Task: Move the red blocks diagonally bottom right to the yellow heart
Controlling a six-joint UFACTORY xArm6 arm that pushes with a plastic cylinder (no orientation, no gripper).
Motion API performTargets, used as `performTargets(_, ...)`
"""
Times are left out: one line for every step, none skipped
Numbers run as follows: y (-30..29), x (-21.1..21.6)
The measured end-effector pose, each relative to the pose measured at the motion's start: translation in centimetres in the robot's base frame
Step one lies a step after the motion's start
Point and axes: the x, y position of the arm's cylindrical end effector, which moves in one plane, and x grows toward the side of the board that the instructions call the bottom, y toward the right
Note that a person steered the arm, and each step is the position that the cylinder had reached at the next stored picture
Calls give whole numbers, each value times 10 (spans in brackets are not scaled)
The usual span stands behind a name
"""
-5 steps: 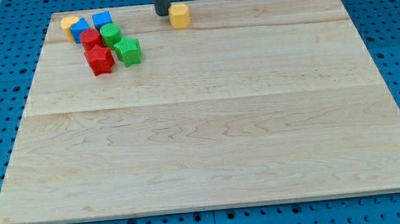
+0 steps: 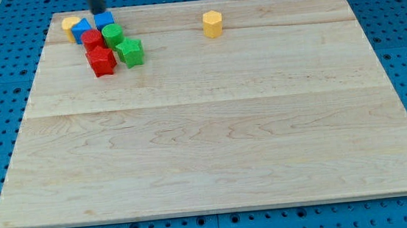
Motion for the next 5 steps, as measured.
performTargets(-38, 0)
performTargets(-26, 23)
performTargets(-4, 34)
performTargets(-4, 55)
performTargets(-6, 77)
